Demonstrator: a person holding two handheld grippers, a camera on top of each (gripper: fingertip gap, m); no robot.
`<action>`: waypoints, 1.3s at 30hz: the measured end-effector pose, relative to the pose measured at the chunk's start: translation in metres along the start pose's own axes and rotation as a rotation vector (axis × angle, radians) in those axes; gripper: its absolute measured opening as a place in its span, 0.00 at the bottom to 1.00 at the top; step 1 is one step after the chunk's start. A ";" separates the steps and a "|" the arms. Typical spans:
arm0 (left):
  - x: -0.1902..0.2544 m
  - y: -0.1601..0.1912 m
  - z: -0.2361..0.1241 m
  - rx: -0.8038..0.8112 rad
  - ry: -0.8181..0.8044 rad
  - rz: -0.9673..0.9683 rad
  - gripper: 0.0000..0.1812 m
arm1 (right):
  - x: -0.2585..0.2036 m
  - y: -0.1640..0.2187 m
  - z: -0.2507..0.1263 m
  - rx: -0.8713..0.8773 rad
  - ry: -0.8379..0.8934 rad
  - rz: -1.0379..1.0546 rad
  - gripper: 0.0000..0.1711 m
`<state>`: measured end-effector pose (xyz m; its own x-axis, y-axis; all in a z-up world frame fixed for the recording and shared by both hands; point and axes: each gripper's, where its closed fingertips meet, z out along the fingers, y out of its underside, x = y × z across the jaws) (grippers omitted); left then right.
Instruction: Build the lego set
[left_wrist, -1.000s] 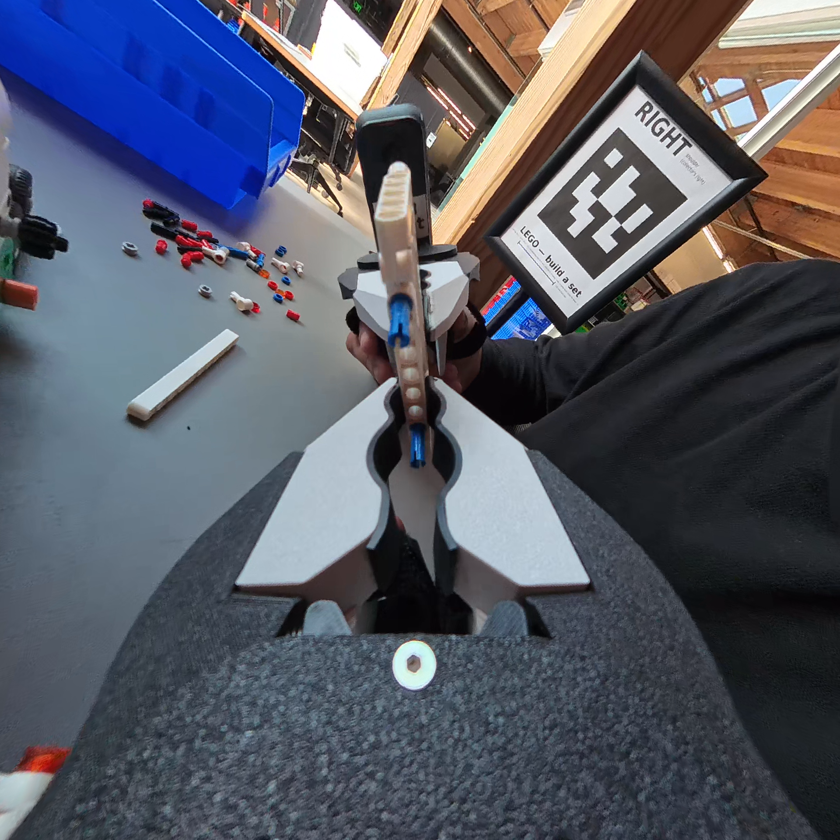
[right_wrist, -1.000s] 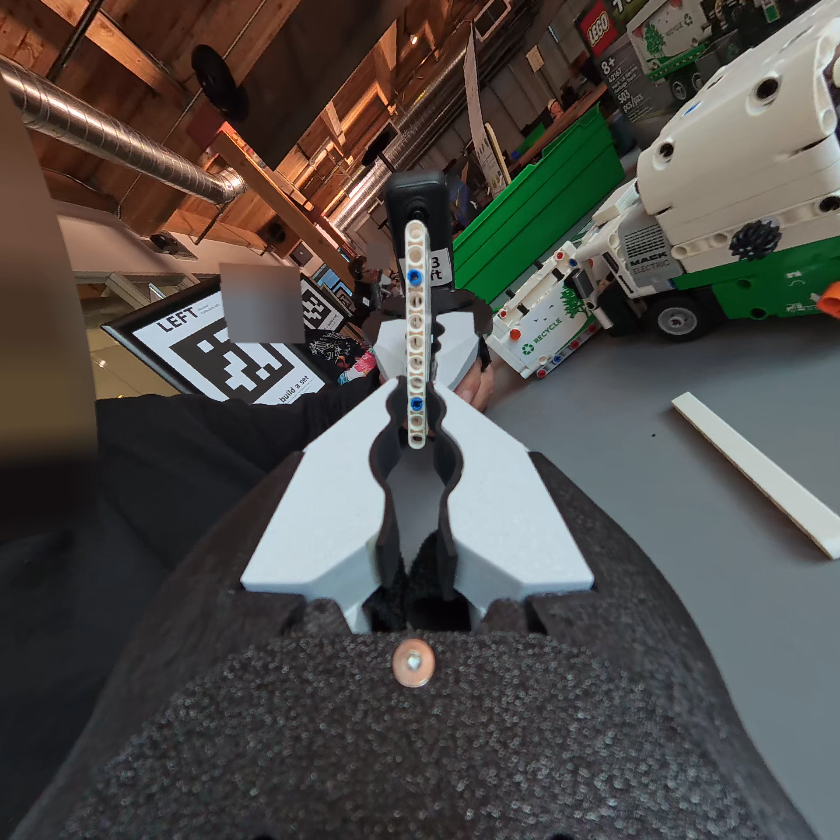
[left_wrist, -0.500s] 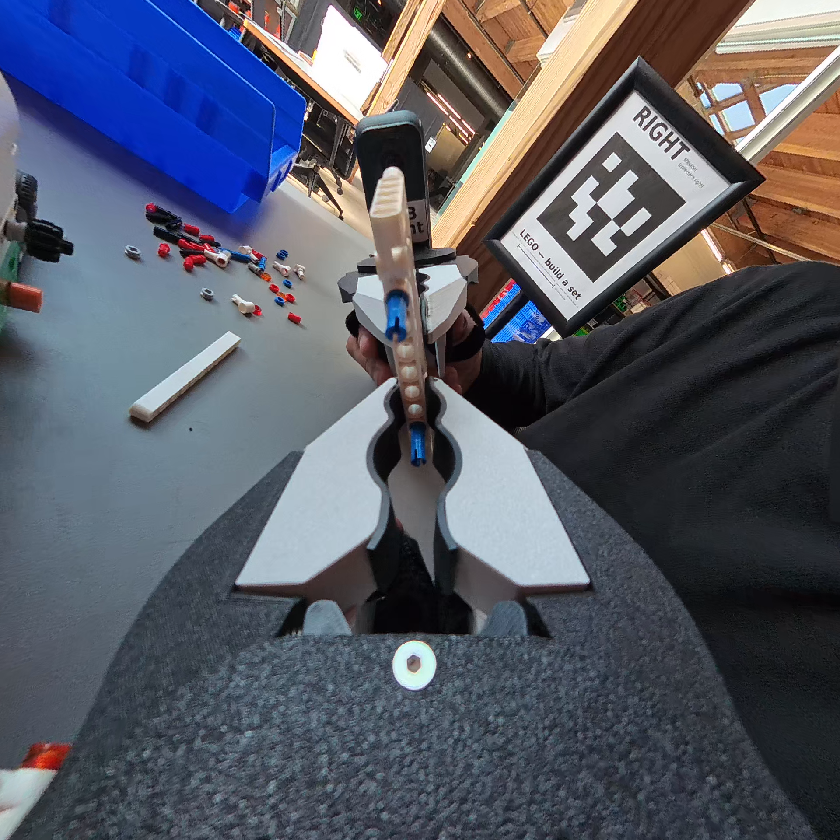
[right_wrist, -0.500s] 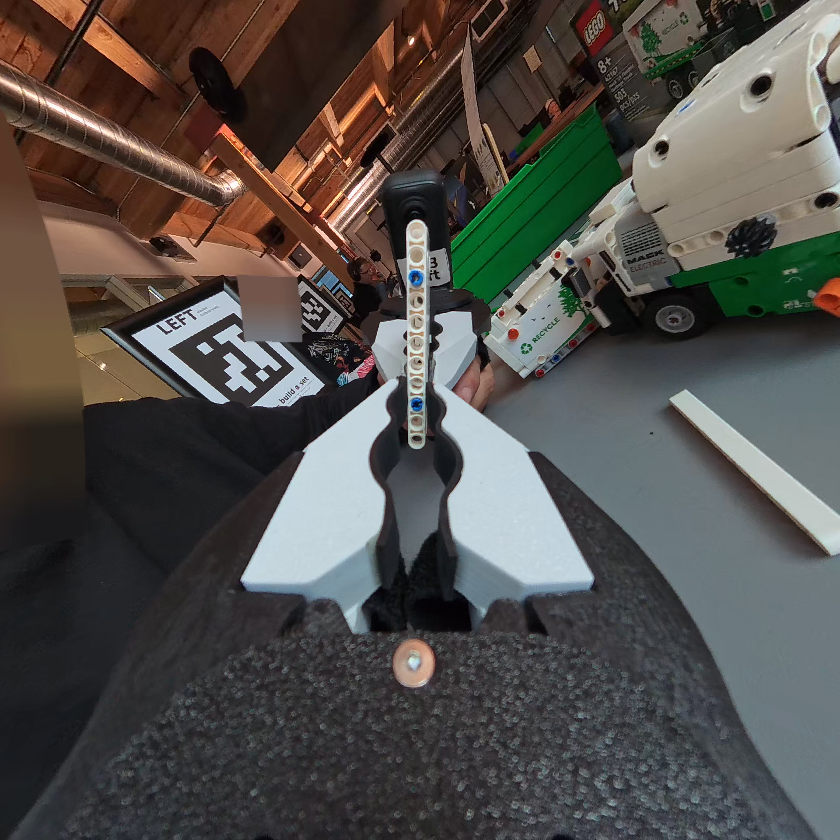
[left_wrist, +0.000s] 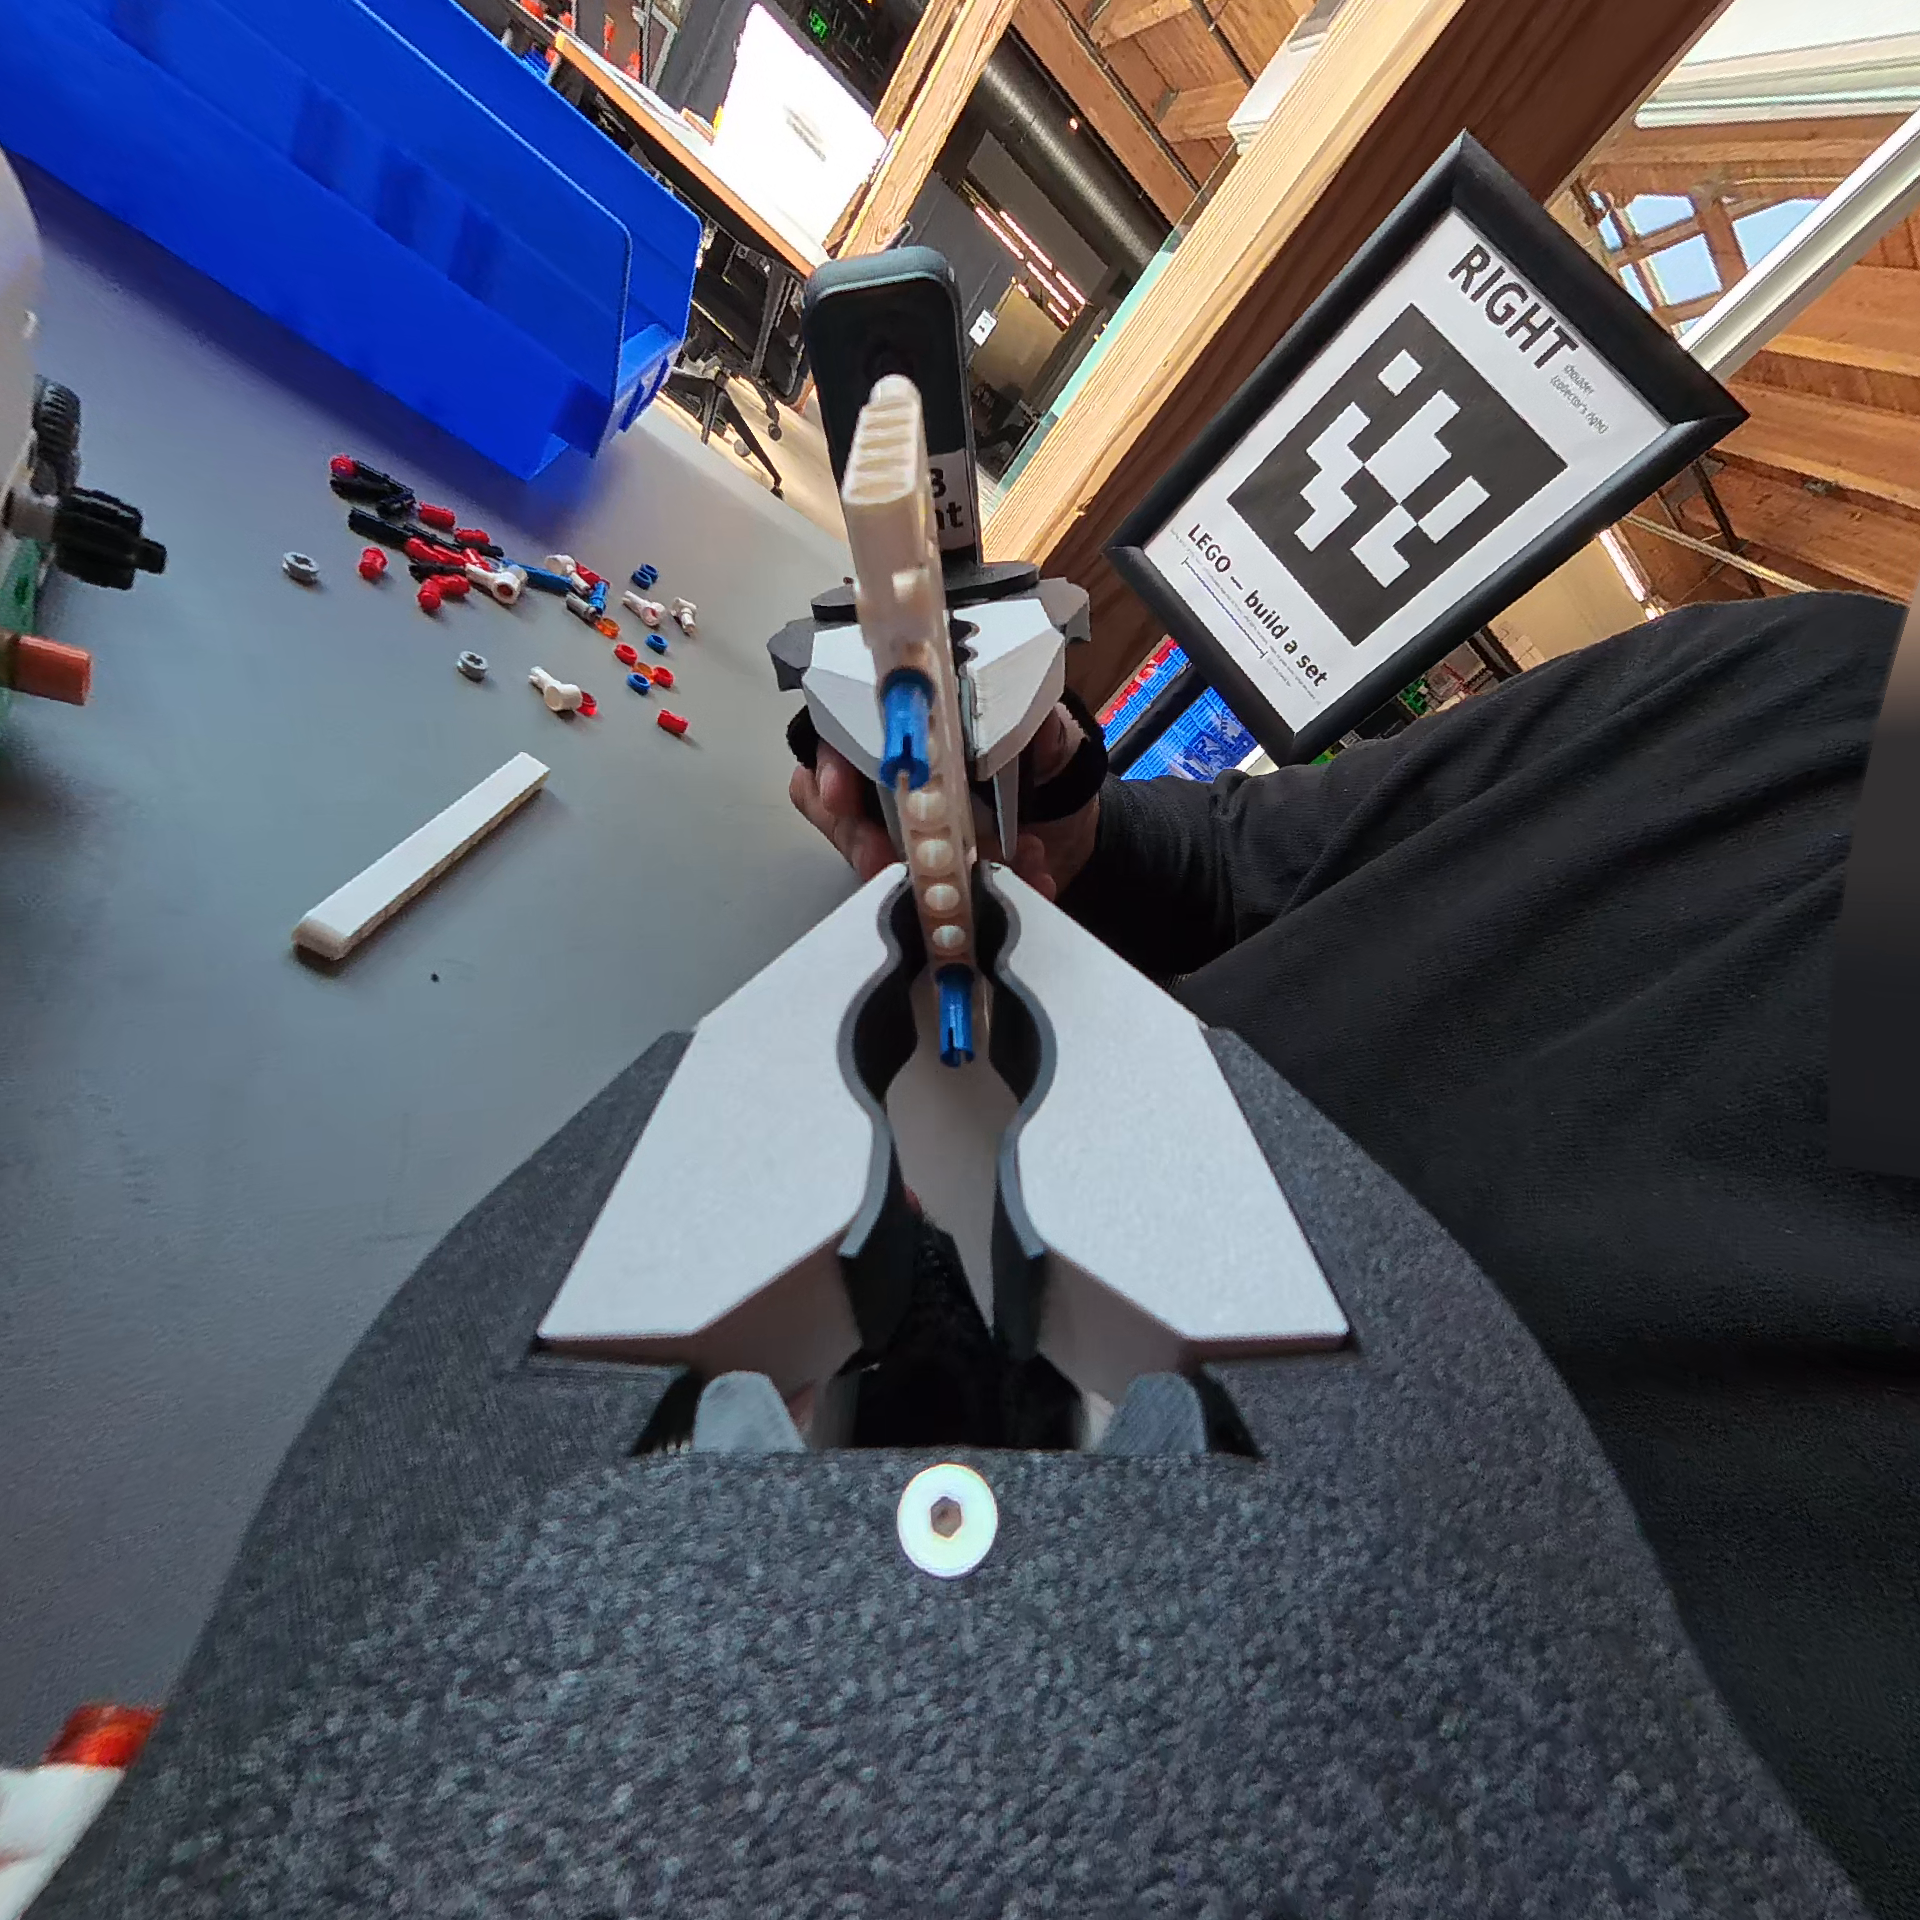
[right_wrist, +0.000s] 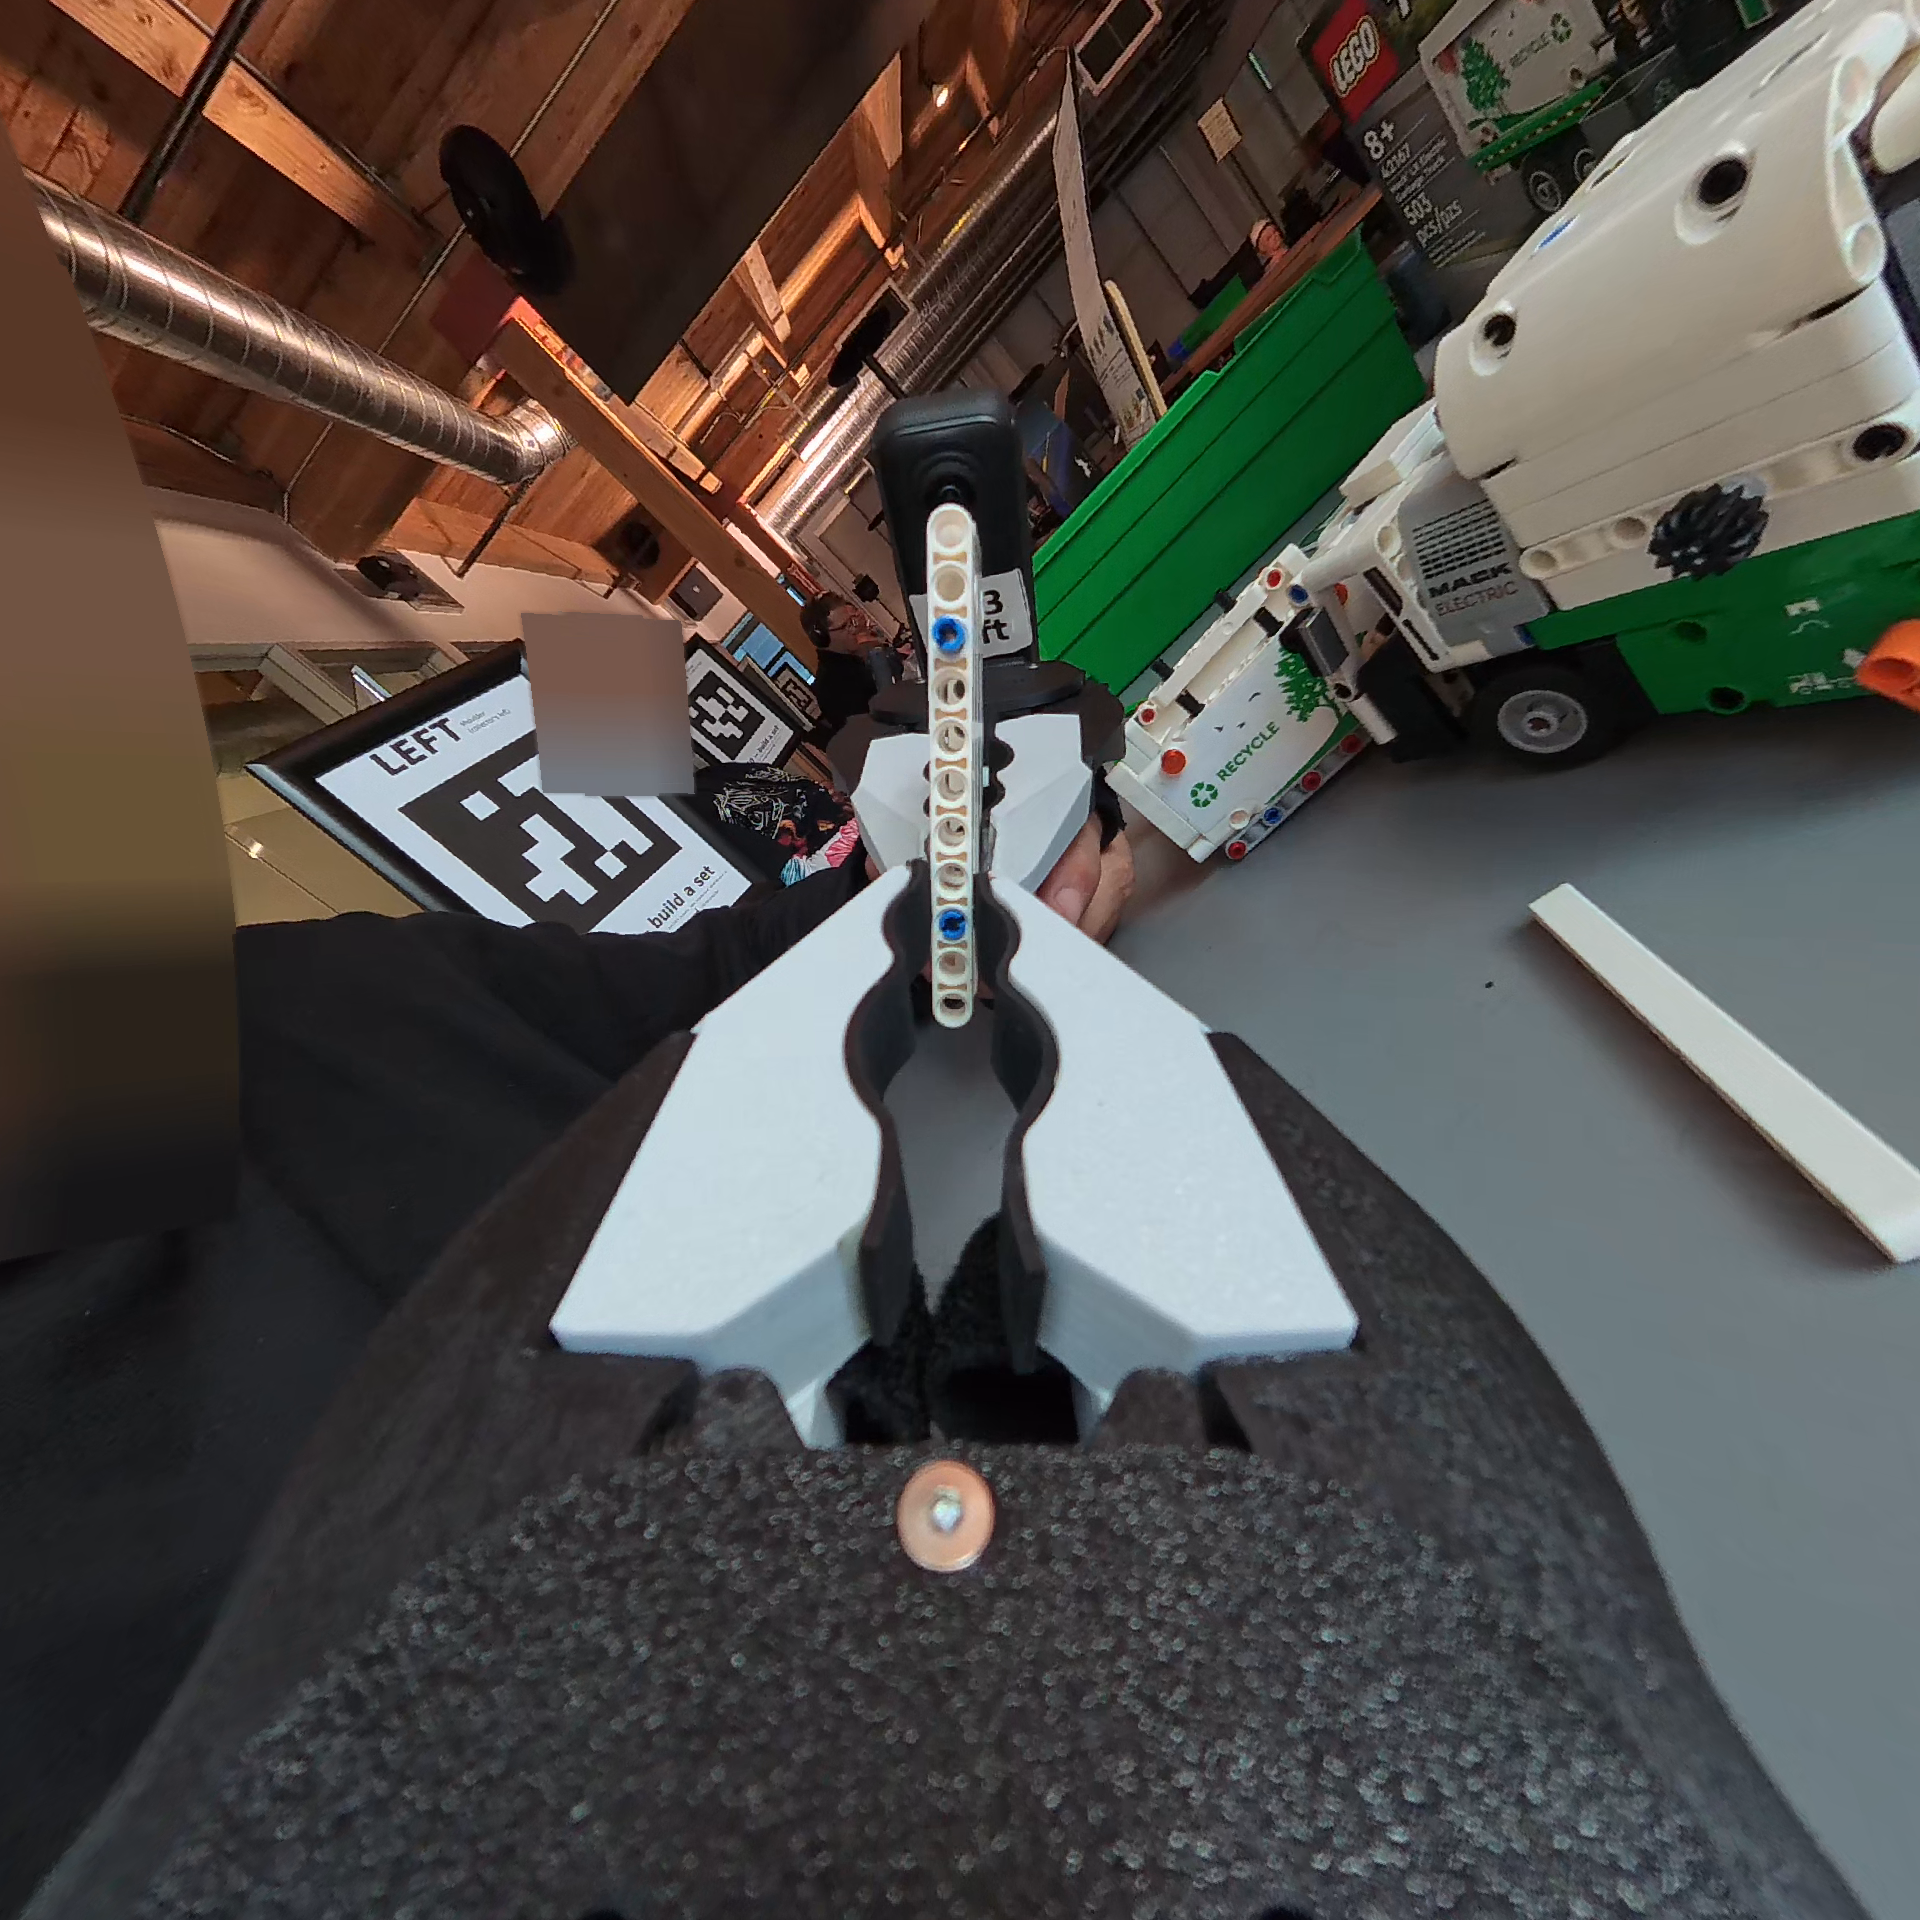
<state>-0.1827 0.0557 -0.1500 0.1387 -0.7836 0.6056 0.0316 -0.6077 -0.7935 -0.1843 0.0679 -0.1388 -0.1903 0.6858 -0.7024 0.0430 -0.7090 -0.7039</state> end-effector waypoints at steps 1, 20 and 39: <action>0.000 0.000 0.000 0.001 0.000 -0.001 0.02 | 0.000 0.000 0.000 0.000 0.000 0.002 0.03; -0.004 -0.022 -0.014 0.123 -0.029 0.036 0.04 | 0.005 -0.014 -0.011 0.082 -0.023 0.079 0.03; 0.000 -0.025 -0.016 0.153 0.028 -0.040 0.03 | 0.002 -0.013 -0.009 0.075 -0.033 0.063 0.03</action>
<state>-0.1995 0.0694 -0.1292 0.1069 -0.7639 0.6364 0.1870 -0.6132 -0.7675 -0.1763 0.0803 -0.1323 -0.2222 0.6344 -0.7404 -0.0178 -0.7619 -0.6474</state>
